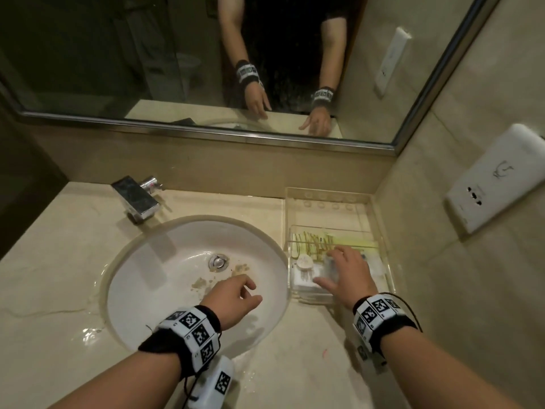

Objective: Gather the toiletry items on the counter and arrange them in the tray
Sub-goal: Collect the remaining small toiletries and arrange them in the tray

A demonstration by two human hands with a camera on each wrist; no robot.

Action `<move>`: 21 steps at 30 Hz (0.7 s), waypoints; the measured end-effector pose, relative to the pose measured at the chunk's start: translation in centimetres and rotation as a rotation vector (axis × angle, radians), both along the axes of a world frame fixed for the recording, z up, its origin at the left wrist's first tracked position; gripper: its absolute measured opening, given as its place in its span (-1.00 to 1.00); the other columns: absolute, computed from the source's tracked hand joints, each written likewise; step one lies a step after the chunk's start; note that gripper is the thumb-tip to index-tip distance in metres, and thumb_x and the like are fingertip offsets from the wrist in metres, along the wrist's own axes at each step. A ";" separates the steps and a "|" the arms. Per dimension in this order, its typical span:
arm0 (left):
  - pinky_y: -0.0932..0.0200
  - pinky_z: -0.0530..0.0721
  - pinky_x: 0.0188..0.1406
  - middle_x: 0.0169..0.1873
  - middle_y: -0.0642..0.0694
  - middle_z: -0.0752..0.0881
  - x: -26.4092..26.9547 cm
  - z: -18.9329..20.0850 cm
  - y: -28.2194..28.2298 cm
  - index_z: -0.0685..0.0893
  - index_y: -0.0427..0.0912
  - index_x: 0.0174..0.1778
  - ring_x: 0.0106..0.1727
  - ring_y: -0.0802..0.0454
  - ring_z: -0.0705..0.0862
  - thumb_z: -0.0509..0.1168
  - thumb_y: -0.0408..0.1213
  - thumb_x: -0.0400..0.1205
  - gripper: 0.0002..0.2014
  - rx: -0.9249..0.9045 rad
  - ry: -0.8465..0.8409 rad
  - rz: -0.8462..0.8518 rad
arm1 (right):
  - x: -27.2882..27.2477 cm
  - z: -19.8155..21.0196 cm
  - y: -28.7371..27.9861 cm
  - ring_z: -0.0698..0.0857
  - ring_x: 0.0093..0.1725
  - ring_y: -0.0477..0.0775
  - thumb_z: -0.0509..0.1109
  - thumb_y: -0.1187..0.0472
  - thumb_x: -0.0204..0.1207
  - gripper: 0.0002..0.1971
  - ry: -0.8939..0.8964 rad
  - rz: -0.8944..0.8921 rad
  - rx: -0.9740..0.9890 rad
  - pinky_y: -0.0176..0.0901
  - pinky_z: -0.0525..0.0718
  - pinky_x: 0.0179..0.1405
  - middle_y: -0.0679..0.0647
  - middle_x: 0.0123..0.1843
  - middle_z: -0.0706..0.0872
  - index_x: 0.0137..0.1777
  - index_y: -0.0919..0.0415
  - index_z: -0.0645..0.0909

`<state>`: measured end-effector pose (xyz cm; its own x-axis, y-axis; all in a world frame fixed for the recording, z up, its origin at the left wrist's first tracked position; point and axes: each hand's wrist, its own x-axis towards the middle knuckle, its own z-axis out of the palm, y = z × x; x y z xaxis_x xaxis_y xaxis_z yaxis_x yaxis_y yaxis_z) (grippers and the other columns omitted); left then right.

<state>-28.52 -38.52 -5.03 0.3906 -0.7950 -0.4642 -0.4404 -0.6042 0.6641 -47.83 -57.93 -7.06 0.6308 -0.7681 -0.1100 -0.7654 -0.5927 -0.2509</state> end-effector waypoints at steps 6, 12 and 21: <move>0.00 0.53 0.40 0.51 -0.11 0.41 -1.8 -0.1 -5.7 0.21 -0.01 0.61 0.46 -0.09 0.47 0.47 0.09 0.45 -0.14 0.012 -0.279 -0.305 | -4.0 0.6 -0.4 -0.20 0.70 0.22 0.60 -0.23 0.20 0.24 0.310 -0.054 0.067 0.23 0.01 0.61 0.09 0.71 -0.32 0.67 -0.08 -0.22; -0.32 0.05 0.61 0.70 -0.16 -0.23 -2.8 -1.1 -10.1 -0.20 0.17 0.67 0.70 -0.28 -0.14 0.59 0.16 0.27 0.25 0.063 -0.477 -0.463 | -3.9 0.4 -1.8 -0.43 0.63 0.27 0.66 -0.08 0.20 0.38 0.456 -0.044 0.117 0.36 -0.11 0.58 0.16 0.61 -0.58 0.62 -0.07 -0.49; -0.38 -0.14 0.63 0.61 -0.29 -0.49 -2.3 -3.5 -13.6 -0.45 0.11 0.62 0.64 -0.35 -0.41 0.60 0.28 0.13 0.47 0.147 -0.645 -0.669 | -2.0 -0.3 -4.5 -0.47 0.61 0.34 0.71 0.00 0.15 0.45 0.583 0.095 0.128 0.39 -0.12 0.60 0.22 0.54 -0.66 0.60 -0.05 -0.54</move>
<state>-30.85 -52.14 -8.50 0.0907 -0.8979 -0.4307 -0.9826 -0.1510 0.1078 -49.83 -62.40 -7.34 0.5038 -0.6696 -0.5458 -0.7437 -0.6576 0.1204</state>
